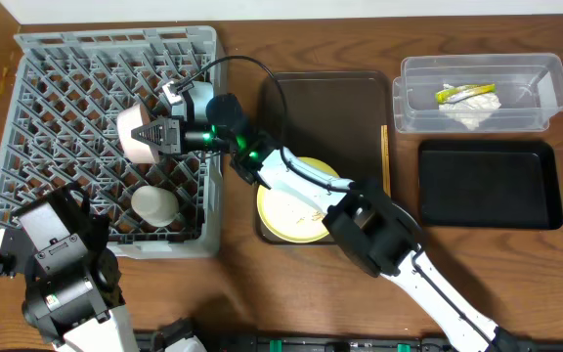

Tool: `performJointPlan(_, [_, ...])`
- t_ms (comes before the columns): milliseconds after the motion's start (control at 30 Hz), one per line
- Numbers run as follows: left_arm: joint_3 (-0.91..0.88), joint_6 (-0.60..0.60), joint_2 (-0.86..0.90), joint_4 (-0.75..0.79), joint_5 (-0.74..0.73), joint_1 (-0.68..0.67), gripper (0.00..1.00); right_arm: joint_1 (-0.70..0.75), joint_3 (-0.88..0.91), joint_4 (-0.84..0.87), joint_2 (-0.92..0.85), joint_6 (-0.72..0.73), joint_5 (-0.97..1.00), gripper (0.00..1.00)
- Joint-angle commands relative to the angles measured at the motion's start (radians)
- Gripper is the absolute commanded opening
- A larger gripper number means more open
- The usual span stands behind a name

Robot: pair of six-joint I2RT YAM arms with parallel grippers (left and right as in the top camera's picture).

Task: Sort waste into correct bins and load items into the dishwasher
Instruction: 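Carry the pink bowl with the right gripper over the dish rack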

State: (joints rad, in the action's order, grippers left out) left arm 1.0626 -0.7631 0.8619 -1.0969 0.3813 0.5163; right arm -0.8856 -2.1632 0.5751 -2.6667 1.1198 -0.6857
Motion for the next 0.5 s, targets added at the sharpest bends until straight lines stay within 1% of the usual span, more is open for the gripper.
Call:
performJointPlan(0, [0.021, -0.009, -0.001, -0.004, 0.024, 0.004, 0.94, 0.005, 0.000, -0.047, 0.029, -0.072, -0.003, 0.06])
performJointPlan(133, [0.021, -0.009, -0.001, -0.004, 0.024, 0.004, 0.94, 0.002, 0.000, -0.204, 0.090, -0.180, 0.027, 0.08])
performJointPlan(267, [0.021, -0.009, -0.001, -0.004, 0.024, 0.004, 0.94, 0.002, 0.000, -0.376, 0.175, -0.296, 0.078, 0.14])
performJointPlan(467, [0.021, -0.009, -0.001, -0.004, 0.024, 0.004, 0.94, 0.010, 0.000, -0.529, 0.294, -0.375, 0.095, 0.17])
